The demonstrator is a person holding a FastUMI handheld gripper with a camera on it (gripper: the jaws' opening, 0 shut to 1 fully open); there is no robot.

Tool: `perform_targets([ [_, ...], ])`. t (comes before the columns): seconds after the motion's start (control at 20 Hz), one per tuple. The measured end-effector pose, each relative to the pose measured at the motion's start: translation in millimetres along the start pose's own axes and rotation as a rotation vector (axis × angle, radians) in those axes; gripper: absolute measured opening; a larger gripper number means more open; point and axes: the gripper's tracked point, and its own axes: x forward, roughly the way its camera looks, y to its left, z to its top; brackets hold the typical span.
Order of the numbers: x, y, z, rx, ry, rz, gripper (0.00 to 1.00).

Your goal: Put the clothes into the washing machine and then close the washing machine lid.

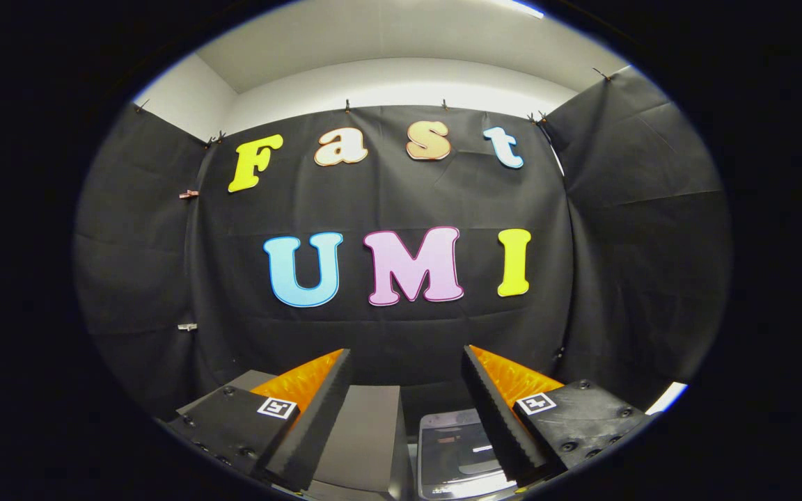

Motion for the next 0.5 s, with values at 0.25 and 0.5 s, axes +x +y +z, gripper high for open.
perform_targets([
  [0.25,-2.5,-3.6,2.4,0.004,-0.001,0.002,0.99],
  [0.5,-5.5,-8.8,5.5,0.003,-0.008,-0.001,0.99],
])
